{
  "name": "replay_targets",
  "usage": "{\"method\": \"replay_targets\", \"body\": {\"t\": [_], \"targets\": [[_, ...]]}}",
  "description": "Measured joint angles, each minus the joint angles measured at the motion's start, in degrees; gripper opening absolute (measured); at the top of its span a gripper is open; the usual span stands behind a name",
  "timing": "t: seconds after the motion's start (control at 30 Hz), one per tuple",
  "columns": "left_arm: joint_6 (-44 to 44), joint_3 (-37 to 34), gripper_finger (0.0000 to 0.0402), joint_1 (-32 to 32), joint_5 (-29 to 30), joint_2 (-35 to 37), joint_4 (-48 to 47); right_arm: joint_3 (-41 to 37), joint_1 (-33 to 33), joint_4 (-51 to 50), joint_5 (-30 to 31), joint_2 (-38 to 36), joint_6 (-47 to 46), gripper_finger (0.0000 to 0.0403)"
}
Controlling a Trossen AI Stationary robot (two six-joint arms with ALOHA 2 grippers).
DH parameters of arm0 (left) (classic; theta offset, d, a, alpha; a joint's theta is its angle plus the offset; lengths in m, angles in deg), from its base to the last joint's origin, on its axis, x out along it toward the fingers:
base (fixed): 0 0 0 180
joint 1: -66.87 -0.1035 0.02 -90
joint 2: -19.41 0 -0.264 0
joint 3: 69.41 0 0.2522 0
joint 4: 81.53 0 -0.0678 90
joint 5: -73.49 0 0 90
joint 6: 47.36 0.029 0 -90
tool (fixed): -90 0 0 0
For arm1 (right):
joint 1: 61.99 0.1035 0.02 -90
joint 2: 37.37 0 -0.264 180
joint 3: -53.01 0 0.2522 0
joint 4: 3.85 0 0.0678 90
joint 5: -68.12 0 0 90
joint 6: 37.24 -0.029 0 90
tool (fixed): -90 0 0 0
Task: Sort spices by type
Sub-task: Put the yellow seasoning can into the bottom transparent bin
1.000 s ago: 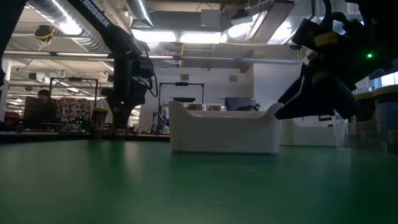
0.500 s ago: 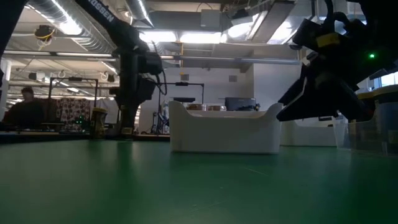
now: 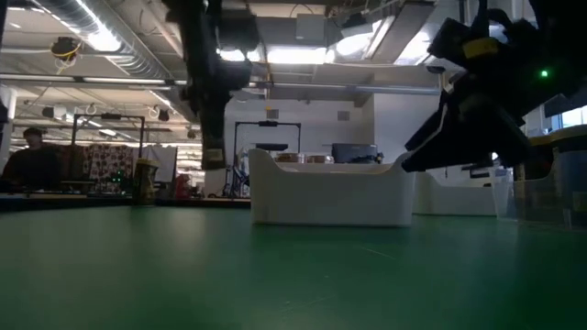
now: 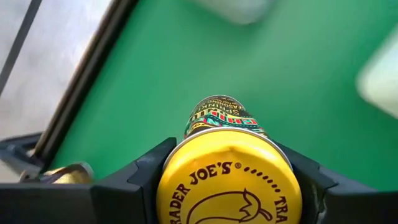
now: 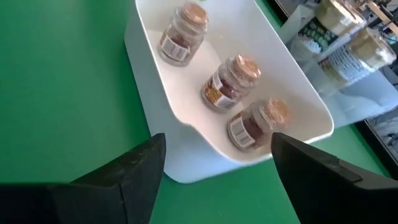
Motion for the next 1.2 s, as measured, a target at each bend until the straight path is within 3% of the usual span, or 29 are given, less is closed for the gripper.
{"method": "replay_targets", "body": {"t": [0.37, 0.73, 0.97, 1.2], "targets": [[-9.7, 1.0, 0.0218, 21.2, 0.0, 1.8, 1.5, 7.7, 1.5, -3.6, -8.9, -0.6, 4.9, 0.0292], [-16.7, 4.2, 0.0215, 37.8, -0.2, -0.5, 12.7, 20.4, 14.7, -19.7, -10.5, -6.2, -1.9, 0.0292], [-17.5, 13.3, 0.0212, 43.4, 0.0, -10.7, 12.1, 21.2, 20.9, -21.5, -11.0, -7.1, -6.8, 0.0292], [-15.5, 31.0, 0.0211, 46.0, -0.3, -23.1, 1.3, 21.2, 22.2, -26.2, -10.9, -7.1, -14.3, 0.0292]]}}
